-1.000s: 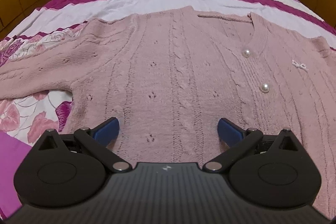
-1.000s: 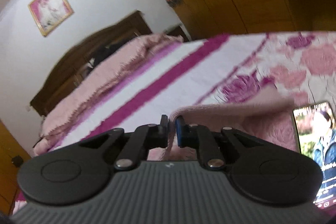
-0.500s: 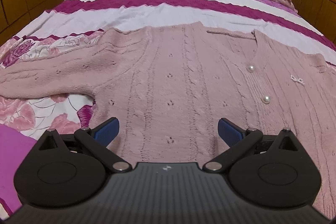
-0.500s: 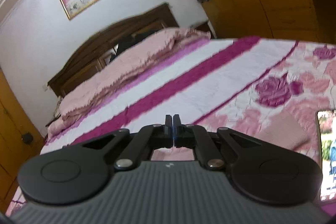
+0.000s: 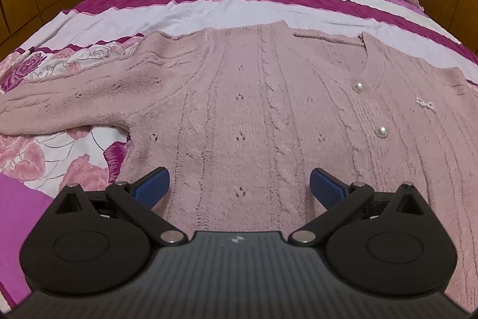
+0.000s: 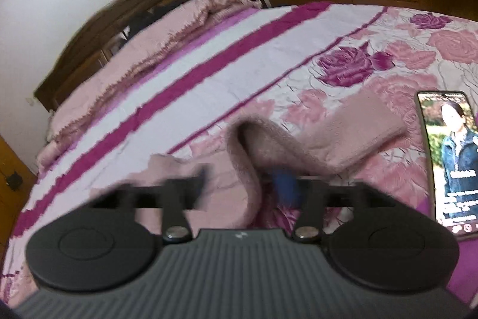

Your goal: Fold small clothes

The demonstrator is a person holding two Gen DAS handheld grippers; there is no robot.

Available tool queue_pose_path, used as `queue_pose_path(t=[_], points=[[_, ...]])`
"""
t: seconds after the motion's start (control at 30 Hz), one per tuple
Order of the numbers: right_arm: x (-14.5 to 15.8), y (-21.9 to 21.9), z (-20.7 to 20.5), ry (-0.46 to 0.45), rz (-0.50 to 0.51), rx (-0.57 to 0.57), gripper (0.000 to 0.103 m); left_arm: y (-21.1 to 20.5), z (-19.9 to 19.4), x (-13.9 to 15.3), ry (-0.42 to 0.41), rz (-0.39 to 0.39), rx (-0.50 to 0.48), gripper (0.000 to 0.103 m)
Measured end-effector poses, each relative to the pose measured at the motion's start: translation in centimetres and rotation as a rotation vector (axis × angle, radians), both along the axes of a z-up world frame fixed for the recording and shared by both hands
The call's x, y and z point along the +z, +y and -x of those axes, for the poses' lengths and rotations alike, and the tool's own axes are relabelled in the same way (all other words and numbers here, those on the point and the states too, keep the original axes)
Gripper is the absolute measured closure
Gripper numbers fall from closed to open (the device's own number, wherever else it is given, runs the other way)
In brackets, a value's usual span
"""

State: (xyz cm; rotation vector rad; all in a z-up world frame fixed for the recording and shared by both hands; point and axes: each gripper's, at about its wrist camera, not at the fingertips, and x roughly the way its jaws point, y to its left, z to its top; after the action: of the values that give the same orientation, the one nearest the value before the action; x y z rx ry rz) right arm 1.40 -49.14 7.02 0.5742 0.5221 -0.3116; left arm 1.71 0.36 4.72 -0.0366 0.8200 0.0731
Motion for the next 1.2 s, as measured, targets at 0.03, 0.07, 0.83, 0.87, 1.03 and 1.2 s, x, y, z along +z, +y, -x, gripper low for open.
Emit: queue_pose_path(t=[0.03, 0.07, 0.83, 0.87, 1.03, 1.2], points=[[0.1, 0.1, 0.1, -0.029, 0.002, 0.005, 0.025, 0.0, 0.0, 0.0, 0.001, -0.003, 0.000, 0.000], [0.2, 0.1, 0.1, -0.046, 0.008, 0.015, 0.025, 0.0, -0.1, -0.1, 0.003, -0.005, 0.001, 0.000], [-0.9, -2.1, -5.5, 0.014, -0.103, -0.125, 0.070, -0.3, -0.3, -0.5, 0.016, -0.025, -0.005, 0.000], [-0.9, -2.4, -5.4, 0.010, -0.103, -0.145, 0.078, -0.2, -0.2, -0.5, 0.014, -0.026, -0.004, 0.000], [0.6, -2.1, -4.5, -0.051, -0.046, -0.126, 0.094, 0.4, -0.1, 0.0, -0.001, -0.024, 0.009, 0.000], [4.2, 1.1, -3.5, -0.133, 0.081, -0.046, 0.094, 1.3, -0.2, 0.0, -0.002, 0.002, 0.029, 0.000]])
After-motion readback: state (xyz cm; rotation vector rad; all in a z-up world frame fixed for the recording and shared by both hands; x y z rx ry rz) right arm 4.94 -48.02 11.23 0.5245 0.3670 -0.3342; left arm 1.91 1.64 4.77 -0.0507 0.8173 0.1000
